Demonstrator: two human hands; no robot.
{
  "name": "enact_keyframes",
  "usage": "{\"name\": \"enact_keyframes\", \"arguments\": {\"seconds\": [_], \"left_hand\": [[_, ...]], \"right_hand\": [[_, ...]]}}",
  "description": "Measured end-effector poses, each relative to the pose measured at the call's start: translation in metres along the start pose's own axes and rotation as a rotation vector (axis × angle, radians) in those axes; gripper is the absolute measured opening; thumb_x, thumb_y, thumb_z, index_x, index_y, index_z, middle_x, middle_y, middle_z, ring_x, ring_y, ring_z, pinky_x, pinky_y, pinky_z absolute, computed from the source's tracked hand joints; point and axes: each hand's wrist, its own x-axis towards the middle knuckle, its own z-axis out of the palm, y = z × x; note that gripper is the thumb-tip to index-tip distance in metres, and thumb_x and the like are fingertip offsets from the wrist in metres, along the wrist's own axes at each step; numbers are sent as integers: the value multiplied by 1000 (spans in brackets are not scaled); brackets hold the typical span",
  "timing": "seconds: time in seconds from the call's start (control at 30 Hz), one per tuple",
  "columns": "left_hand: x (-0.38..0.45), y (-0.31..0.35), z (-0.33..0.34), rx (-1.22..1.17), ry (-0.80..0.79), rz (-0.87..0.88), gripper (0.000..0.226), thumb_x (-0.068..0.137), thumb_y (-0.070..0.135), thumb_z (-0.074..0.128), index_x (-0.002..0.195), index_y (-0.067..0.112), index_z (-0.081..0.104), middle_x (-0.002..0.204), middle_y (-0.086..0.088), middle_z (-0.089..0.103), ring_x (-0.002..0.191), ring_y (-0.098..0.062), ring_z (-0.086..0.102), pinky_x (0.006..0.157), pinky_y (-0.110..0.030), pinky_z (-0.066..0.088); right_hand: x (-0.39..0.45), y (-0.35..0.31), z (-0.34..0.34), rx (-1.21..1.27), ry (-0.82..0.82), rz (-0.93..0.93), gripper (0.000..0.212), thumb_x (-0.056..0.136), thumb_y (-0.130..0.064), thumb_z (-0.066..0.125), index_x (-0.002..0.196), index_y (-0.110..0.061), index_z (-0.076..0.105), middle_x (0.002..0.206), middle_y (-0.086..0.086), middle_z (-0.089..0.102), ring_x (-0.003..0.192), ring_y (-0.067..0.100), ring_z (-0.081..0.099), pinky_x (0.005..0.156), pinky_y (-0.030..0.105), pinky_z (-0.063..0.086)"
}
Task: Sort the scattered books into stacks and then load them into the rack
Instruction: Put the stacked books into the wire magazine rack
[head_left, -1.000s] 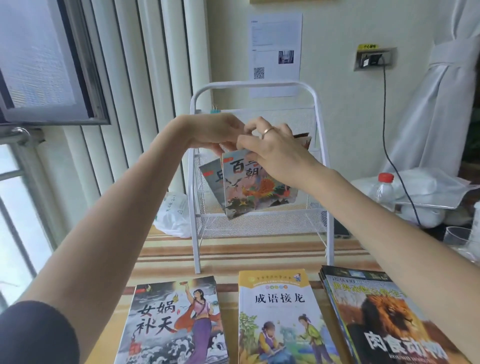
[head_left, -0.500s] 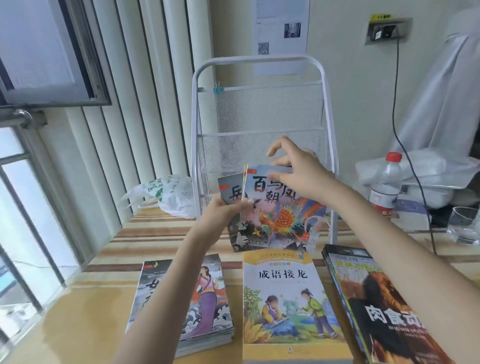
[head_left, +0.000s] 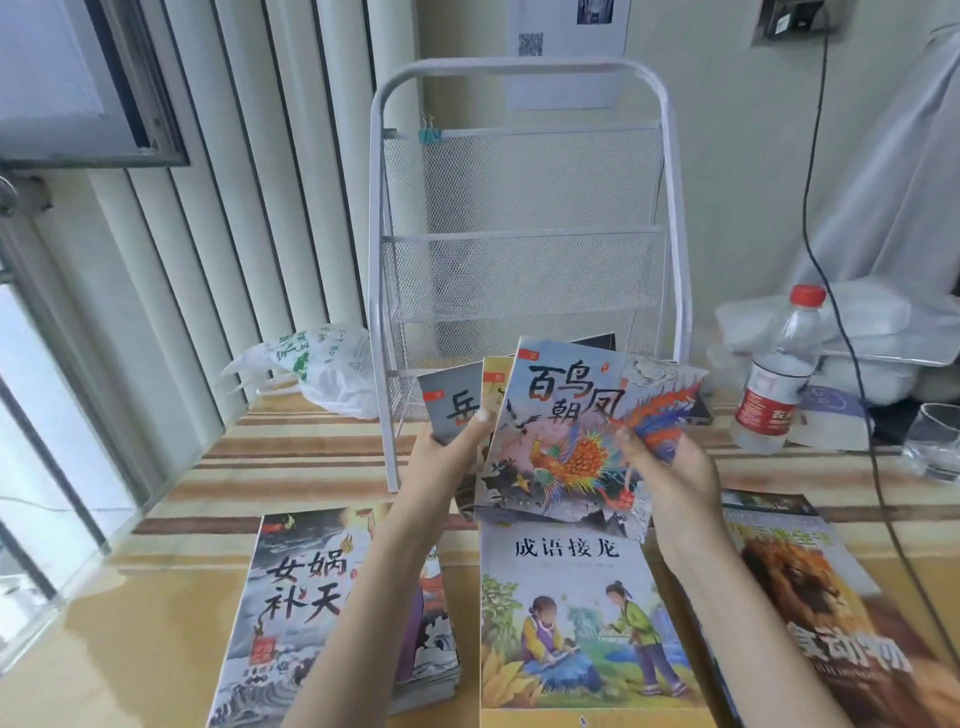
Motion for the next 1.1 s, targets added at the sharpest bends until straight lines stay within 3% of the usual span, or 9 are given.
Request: {"name": "enact_keyframes", "arguments": {"seconds": [0.07,0.13,0.27,0.37,0.5,0.77,0.93,1.03,1.1], "left_hand": [[5,-4,4,2,61,14,22,91,36,58,76,22,52,45,17,44,46,-2,41,50,-11,37],[-4,0,7,39,87,60,32,91,34,53,66,18,43,43,15,33,38,-1,30,41,-10,29],[-5,-2,10,-12,138,128,15,85,21,67,93,12,59,65,9,61,54,0,56,45,-15,45],[-8,-2,9,-21,133,142,24,80,12,72,100,13,59,74,4,66,62,-6,61,46,-20,50],[-6,-4,5,-54,179,178,16,85,10,66,99,17,62,79,1,73,64,-14,65,49,-23,52],[-8,-5,7,-40,167,184,7,88,13,62,94,16,63,72,-2,65,56,-16,54,41,-20,43],[-9,-8,8,29,176,236,6,93,19,56,91,15,60,55,4,54,46,-10,41,40,-21,33],[-11,-7,11,60,147,280,19,95,25,48,90,10,57,61,-1,52,54,-14,44,50,-26,36],[-13,-5,14,59,116,289,20,96,25,42,85,13,53,63,15,51,56,1,43,55,-10,37]], "right_hand": [[7,8,-5,109,8,26,30,69,-31,77,89,-15,63,79,-9,71,76,2,65,75,21,47],[-1,8,-10,159,11,38,62,47,-52,86,93,-16,63,86,-8,72,84,5,66,75,17,49],[0,13,-12,152,21,12,88,35,-63,85,106,-18,58,94,-11,72,90,1,66,74,12,49],[2,15,-12,130,47,-18,75,52,-52,81,111,-11,59,94,-8,72,88,3,67,81,15,52],[4,21,-15,143,49,-14,20,76,-19,64,95,-13,60,78,-14,71,75,-3,64,70,10,48],[5,24,-16,93,8,-29,26,88,-1,55,109,-17,54,93,-15,69,85,-4,63,73,7,46],[3,27,-13,-36,-41,-49,54,85,-25,60,135,-18,41,93,-26,69,92,-7,62,88,20,43],[-3,21,-6,-52,-46,-101,37,85,-20,58,122,-22,50,100,-16,69,91,0,64,88,22,48],[-8,16,0,-8,38,-209,31,91,-8,52,118,-24,47,94,-13,66,80,-5,60,76,11,47]]}}
